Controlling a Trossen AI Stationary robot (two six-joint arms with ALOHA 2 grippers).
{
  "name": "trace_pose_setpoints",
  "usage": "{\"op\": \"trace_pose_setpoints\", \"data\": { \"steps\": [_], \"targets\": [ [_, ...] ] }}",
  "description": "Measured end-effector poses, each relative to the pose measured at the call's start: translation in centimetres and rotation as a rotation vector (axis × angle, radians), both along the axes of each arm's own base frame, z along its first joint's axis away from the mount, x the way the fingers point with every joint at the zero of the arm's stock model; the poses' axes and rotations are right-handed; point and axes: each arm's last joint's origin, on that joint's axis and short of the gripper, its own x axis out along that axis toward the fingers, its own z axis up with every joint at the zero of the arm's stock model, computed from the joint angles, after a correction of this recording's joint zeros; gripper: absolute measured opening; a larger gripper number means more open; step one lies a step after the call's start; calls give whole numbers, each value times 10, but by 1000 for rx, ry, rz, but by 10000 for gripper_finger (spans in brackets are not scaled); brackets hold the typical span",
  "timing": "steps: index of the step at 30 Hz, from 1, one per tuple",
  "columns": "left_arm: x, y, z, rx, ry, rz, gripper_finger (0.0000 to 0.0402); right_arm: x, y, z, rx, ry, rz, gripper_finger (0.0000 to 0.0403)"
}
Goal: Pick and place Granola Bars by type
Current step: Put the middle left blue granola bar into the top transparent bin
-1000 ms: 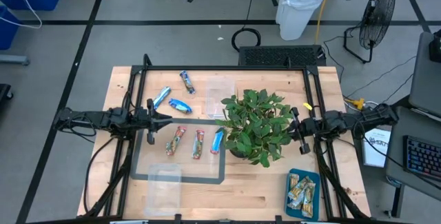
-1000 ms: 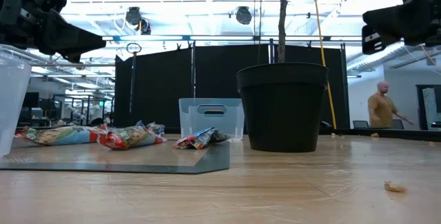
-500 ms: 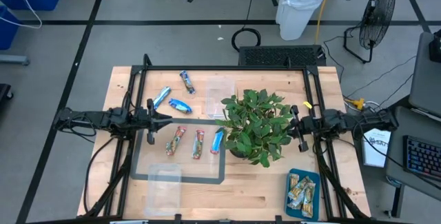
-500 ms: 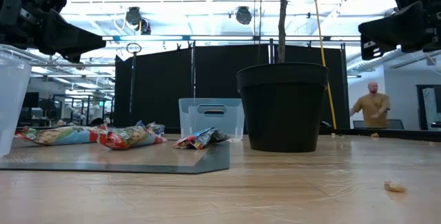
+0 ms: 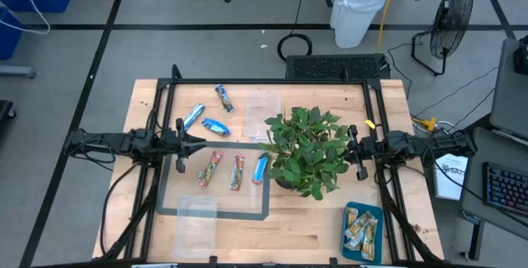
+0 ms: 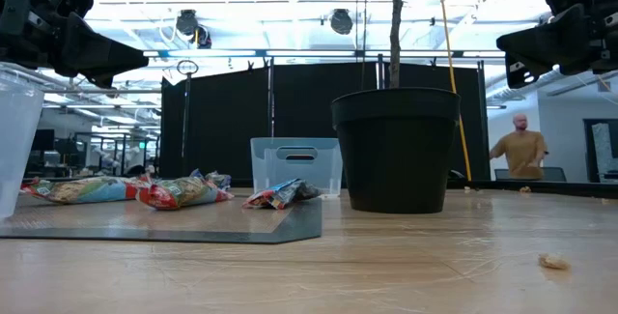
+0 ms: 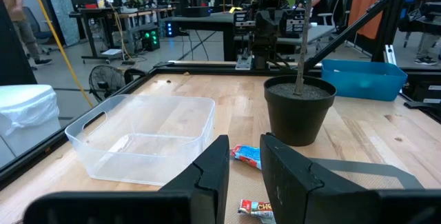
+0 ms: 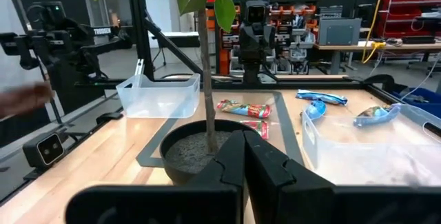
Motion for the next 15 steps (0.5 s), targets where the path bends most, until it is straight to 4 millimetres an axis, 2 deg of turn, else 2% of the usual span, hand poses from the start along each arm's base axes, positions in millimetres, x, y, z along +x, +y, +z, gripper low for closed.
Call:
{"op": "trace_pose_setpoints", "data": {
  "steps": [15],
  "targets": [
    [0,0,4,-5,-41,0,88,0,0,0,0,2,-2,0]
  ]
}}
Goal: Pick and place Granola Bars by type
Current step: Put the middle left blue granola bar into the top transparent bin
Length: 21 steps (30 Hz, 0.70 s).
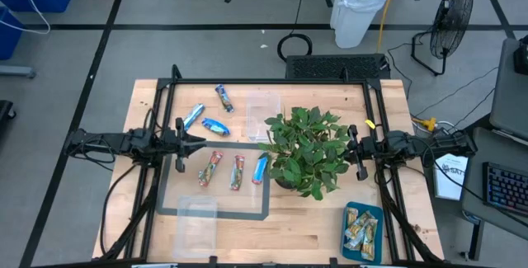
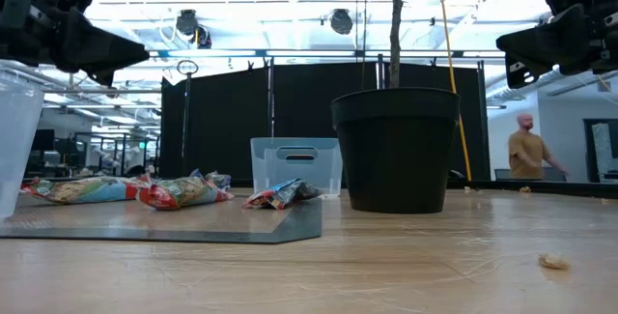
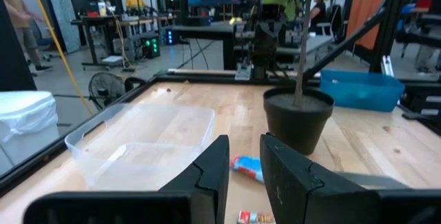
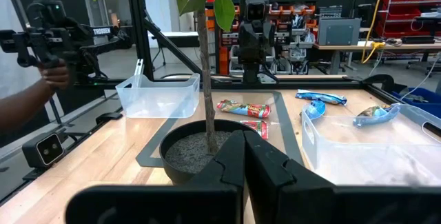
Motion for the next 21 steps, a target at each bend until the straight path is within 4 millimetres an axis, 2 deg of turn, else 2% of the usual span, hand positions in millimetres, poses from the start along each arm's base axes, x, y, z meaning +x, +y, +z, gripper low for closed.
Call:
{"op": "trace_pose_setpoints", "data": {
  "steps": [6,9,11,13,17,19,21],
  "targets": [
    [0,1,4,-3,-38,33,88,0,0,0,0,0,0,0],
    [-4,10,14,-83,-50,310,88,0,0,0,0,1,0,0],
    [-11,17,20,-152,15,530,88,0,0,0,0,1,0,0],
    [-18,22,29,-221,86,652,88,0,0,0,0,1,0,0],
    [-12,26,47,-314,185,584,92,0,0,0,0,1,-1,0],
    [-5,29,53,-332,249,568,105,0,0,0,0,1,-1,0],
    [3,34,54,-340,324,627,128,0,0,0,0,3,-1,0]
  ]
}}
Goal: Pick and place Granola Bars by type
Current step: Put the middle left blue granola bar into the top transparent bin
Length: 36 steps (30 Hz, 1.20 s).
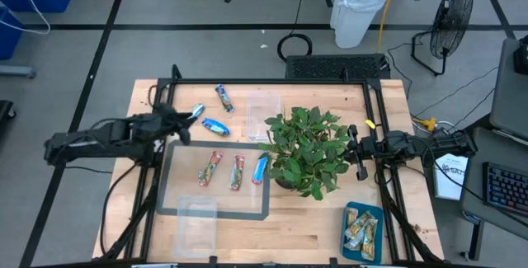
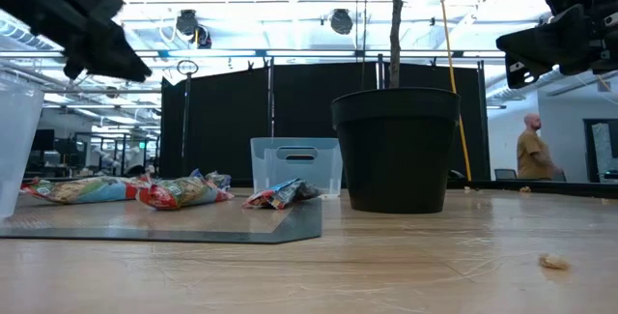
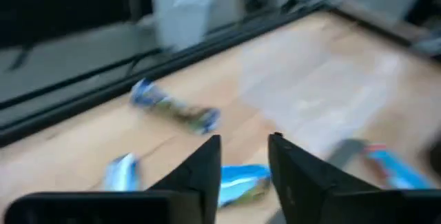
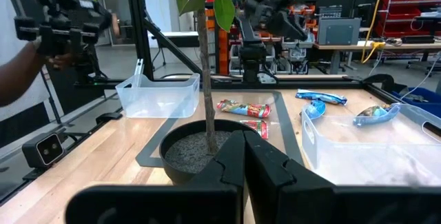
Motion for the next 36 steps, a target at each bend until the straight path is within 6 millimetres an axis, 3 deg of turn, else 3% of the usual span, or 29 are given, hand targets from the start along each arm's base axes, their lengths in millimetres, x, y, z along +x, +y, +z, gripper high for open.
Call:
{"op": "trace_pose_setpoints", "data": {
  "steps": [6,10,19,26,36],
  "targets": [
    [21,25,-20,-165,305,207,214,0,0,0,-1,4,0,0],
    [32,41,-26,-362,399,256,239,0,0,0,0,4,0,0],
    [33,66,-48,-587,622,413,208,0,0,0,0,4,0,0],
    [36,79,-62,-625,676,450,179,0,0,0,0,3,0,0],
    [36,88,-76,-668,753,482,182,0,0,0,0,3,0,0]
  ]
}}
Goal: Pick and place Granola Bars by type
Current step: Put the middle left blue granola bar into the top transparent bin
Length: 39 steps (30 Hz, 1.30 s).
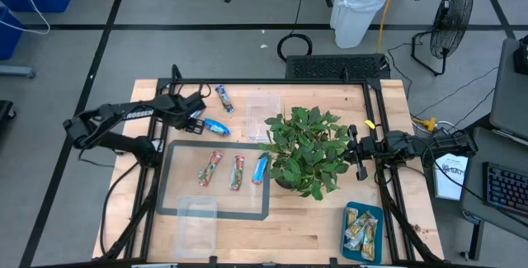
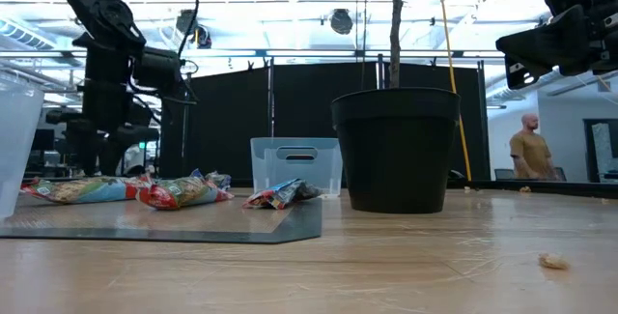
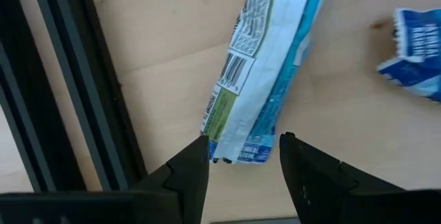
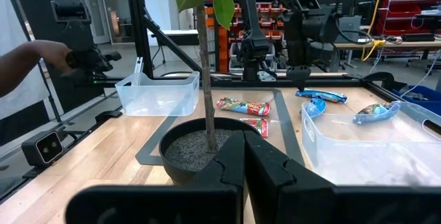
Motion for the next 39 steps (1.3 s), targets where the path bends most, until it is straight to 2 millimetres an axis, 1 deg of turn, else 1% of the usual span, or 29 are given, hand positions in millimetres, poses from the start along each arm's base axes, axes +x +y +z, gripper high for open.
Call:
{"op": "trace_pose_setpoints", "data": {
  "steps": [12,22,24,26,33,35,39],
  "targets": [
    [4,7,-18,-49,75,2,182,0,0,0,0,0,0,0],
    [7,9,-19,-25,61,-12,177,0,0,0,0,-1,0,0],
    [7,9,-19,-26,60,-12,162,0,0,0,0,-1,0,0],
    [7,9,-19,-25,63,-14,138,0,0,0,0,-1,0,0],
    [6,10,-19,-2,82,-18,21,0,0,0,0,-1,0,0],
    [6,10,-19,4,86,-24,8,0,0,0,0,-1,0,0],
    [7,9,-17,34,94,-47,4,0,0,0,0,-1,0,0]
  ]
}}
